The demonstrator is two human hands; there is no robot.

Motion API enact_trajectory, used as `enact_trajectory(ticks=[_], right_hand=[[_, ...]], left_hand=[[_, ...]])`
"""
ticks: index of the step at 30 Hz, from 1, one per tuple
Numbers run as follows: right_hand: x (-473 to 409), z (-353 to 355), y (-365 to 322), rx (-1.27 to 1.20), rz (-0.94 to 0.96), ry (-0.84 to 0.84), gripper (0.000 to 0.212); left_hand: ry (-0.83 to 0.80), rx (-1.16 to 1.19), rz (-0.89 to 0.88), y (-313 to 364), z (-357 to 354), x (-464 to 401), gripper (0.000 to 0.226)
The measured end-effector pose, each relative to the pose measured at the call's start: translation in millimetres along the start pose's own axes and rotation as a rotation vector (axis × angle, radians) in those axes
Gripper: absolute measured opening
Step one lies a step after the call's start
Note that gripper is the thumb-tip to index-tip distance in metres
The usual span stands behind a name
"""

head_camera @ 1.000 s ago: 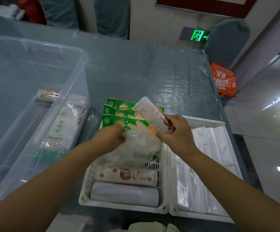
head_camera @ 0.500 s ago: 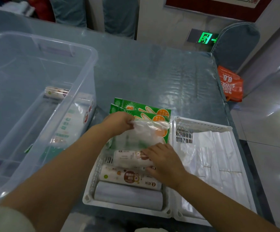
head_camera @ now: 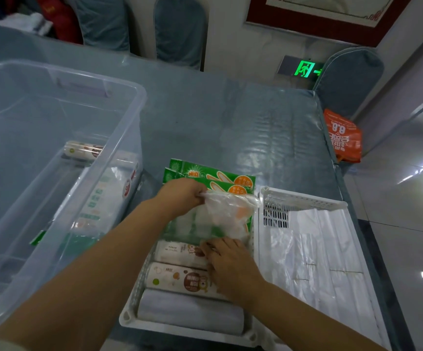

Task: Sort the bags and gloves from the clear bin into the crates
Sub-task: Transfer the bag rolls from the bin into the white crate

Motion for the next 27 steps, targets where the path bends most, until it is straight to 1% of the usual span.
enact_trajectory(ticks=[2, 3, 4, 5, 6, 7, 9, 11, 12, 14, 17, 19, 21, 22, 24, 26, 27], right_hand=[[-3.8, 9.5, 7.3, -0.055, -0.035, 0.220, 0.025], [-7.4, 14.4, 13.1, -0.069, -0.073, 0.323, 0.023], [-11.7, 19.4, 20.3, -0.072, -0.117, 0.401, 0.024], [-16.9, 24.1, 28.2, -0.061, -0.165, 0.438, 0.029], [-22.3, 27.2, 36.1, -0.044, -0.214, 0.427, 0.036], [-28.0, 28.7, 43.8, -0.022, -0.258, 0.377, 0.045], [-39.0, 26.8, 57.2, 0.044, -0.301, 0.204, 0.062], [-47.3, 18.3, 65.4, 0.069, -0.271, -0.001, 0.071], [-50.3, 12.2, 68.0, 0.051, -0.253, -0.072, 0.073], [-55.0, 1.2, 71.5, 0.028, -0.248, -0.145, 0.074], [-59.5, -7.4, 72.3, 0.076, -0.244, -0.172, 0.070], [-62.5, -9.9, 74.3, 0.063, -0.273, -0.146, 0.068], [-66.9, -11.2, 78.4, 0.035, -0.309, -0.119, 0.067], [-69.4, -11.9, 80.4, 0.027, -0.315, -0.117, 0.068], [-74.2, -13.6, 83.4, -0.005, -0.313, -0.128, 0.071], [-76.5, -15.3, 84.4, -0.049, -0.302, -0.161, 0.077], [-76.7, -16.6, 84.3, -0.053, -0.283, -0.177, 0.078]], left_hand=[[0.005, -0.047, -0.029, 3.9, 0.6, -6.7, 0.013], [0.012, -0.091, -0.047, 6.2, 0.5, -10.1, 0.013], [0.019, -0.137, -0.058, 7.7, -0.1, -12.6, 0.015], [0.020, -0.174, -0.060, 7.3, -1.7, -14.7, 0.020], [0.012, -0.197, -0.050, 5.0, -4.0, -16.1, 0.033], [0.011, -0.200, -0.031, 1.6, -6.4, -16.4, 0.048], [0.080, -0.165, -0.015, -4.0, -7.2, -14.4, 0.070], [0.191, -0.149, -0.022, -8.6, -5.5, -10.0, 0.079], [0.225, -0.154, -0.027, -11.2, -5.8, -7.7, 0.080], [0.205, -0.200, -0.051, -17.1, -10.9, -3.7, 0.074], [0.127, -0.233, -0.040, -24.2, -21.4, -0.6, 0.061], [0.121, -0.185, -0.020, -24.3, -22.1, -2.6, 0.055], [0.124, -0.150, -0.034, -23.4, -19.7, -5.2, 0.056], [0.132, -0.128, -0.045, -23.3, -17.9, -5.3, 0.060], [0.137, -0.076, -0.047, -25.4, -13.8, -3.2, 0.077], [0.081, -0.069, -0.041, -26.7, -10.9, 1.7, 0.095], [0.045, -0.107, -0.049, -26.6, -11.4, 4.2, 0.098]])
Point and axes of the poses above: each hand's wrist, its own x-axis away from the middle knuckle, its own z-axis out of the back of the hand, y = z × x, the point moved 2 cm from there along -x, towards the middle knuckle, and after that the axes turned 14 degrees about x, right-handed, at the moved point
